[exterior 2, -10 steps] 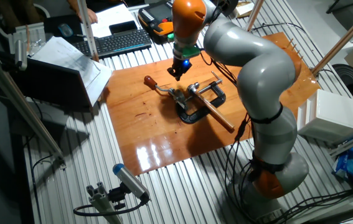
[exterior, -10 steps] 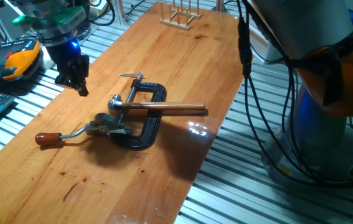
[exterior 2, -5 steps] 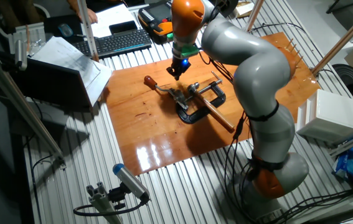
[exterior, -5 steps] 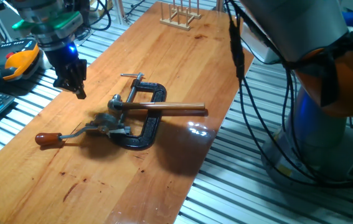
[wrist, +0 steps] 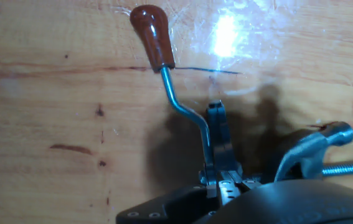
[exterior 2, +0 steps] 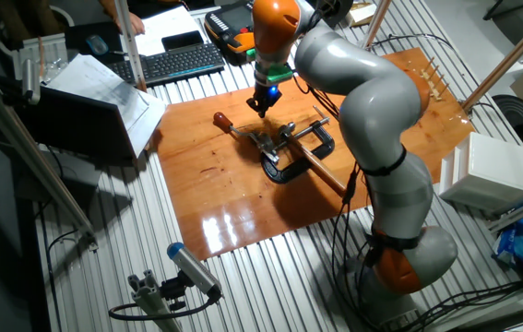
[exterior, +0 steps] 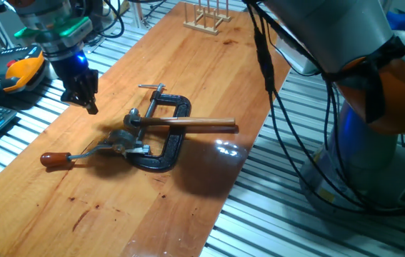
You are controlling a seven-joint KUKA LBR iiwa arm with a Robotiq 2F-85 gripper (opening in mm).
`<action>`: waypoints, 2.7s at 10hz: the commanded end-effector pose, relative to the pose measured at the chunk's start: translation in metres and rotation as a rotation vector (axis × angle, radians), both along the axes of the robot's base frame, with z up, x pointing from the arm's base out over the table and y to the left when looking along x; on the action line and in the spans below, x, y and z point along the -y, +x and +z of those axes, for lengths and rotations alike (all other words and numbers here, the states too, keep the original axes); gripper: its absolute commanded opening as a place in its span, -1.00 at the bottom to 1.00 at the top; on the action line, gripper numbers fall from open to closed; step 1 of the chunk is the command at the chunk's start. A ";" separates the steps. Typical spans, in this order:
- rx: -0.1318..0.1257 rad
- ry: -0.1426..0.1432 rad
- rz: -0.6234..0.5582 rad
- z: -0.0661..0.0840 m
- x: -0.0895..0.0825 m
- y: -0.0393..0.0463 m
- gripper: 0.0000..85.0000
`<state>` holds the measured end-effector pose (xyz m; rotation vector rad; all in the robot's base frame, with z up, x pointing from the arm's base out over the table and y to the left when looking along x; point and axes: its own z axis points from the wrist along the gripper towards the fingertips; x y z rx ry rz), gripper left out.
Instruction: Pull up the lever
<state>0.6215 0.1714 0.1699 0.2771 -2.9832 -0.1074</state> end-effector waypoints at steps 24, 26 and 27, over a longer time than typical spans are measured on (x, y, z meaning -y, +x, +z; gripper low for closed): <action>0.089 -0.038 0.088 -0.092 -0.082 0.0705 0.20; 0.080 -0.044 0.061 -0.090 -0.091 0.0698 0.20; 0.080 -0.047 0.059 -0.092 -0.096 0.0696 0.20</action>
